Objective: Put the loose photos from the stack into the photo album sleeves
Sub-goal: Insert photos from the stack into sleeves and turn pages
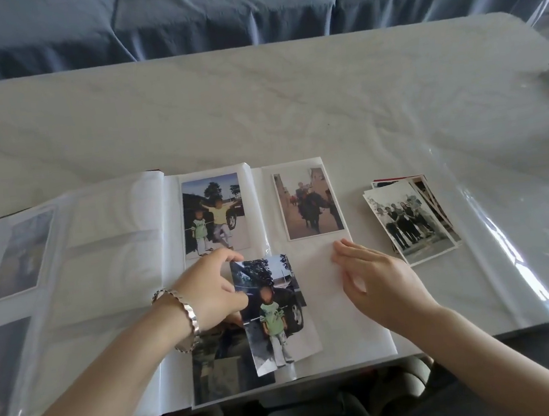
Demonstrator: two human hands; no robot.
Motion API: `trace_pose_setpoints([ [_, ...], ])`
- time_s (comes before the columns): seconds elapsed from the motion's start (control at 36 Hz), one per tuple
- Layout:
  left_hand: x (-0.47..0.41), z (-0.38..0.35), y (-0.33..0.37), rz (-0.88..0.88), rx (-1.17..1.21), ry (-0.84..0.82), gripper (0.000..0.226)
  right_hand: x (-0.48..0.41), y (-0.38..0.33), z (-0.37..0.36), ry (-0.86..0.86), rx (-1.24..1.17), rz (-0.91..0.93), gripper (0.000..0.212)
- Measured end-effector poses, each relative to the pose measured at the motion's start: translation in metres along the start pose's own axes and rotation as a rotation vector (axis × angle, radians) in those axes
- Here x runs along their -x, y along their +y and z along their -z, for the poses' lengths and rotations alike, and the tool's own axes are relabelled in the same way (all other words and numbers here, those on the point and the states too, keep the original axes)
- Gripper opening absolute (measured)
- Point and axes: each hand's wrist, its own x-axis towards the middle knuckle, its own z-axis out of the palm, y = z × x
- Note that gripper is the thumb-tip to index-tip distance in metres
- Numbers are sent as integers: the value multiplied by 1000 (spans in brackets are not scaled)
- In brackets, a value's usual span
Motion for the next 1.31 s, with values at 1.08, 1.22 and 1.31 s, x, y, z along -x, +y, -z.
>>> trace_pose_setpoints([
  [1.08,-14,-36,14,7,170,69,59,-17,33,21,-222,-7,55,36],
  [1.22,-16,-49,26,-41,118,38,56,-15,36,19,-209,-19,68,37],
  [1.31,-16,-53,29,-51,82,72,44,-16,37,17,-187,-35,67,36],
])
